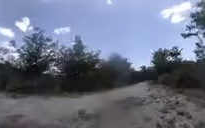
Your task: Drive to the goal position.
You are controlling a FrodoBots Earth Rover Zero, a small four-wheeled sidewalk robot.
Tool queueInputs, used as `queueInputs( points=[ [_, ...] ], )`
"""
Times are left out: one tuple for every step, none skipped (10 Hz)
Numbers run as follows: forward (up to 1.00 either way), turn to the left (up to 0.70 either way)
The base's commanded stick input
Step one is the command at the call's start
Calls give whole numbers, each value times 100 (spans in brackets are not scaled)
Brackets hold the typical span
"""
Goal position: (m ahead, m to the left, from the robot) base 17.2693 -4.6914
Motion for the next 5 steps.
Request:
queueInputs(
  points=[
    [85,-10],
    [85,-28],
    [85,-28],
    [85,-14],
    [85,0]
  ],
)
